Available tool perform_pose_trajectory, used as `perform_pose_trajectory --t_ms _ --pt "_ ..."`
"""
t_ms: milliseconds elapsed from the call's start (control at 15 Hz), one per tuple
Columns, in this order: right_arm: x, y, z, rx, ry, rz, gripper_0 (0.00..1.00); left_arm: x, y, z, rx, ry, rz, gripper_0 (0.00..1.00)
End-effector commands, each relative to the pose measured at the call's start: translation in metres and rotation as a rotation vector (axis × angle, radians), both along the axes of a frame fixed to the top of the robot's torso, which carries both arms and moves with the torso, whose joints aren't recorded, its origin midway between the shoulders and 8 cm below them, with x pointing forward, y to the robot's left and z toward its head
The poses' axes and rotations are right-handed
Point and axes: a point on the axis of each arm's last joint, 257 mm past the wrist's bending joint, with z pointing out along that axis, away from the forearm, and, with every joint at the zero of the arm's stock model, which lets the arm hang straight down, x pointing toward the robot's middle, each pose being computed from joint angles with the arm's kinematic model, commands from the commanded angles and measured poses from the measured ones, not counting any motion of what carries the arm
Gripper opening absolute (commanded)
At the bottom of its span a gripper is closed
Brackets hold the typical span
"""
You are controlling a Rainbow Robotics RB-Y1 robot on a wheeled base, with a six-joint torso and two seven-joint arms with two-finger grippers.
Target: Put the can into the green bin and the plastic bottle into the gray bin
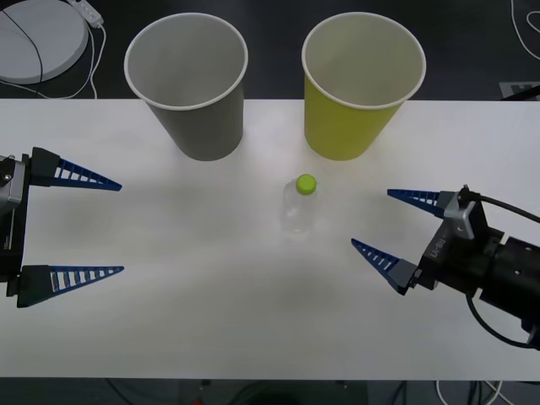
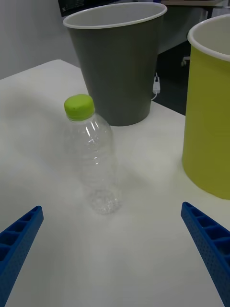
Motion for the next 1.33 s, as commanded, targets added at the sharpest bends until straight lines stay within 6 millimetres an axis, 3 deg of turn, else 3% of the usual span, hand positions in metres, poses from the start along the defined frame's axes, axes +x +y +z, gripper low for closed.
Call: perform_pose_trajectory --t_ms 67,1333 --pt "0.006 0.020 -0.002 0.007 -0.015 0.006 1.00 0.000 0.000 0.000 0.000 0.000 0.000 1.00" --pt "0.041 0.063 -0.019 -0.018 -0.024 0.050 1.00 0.000 0.000 0.000 0.000 0.000 0.000 1.00"
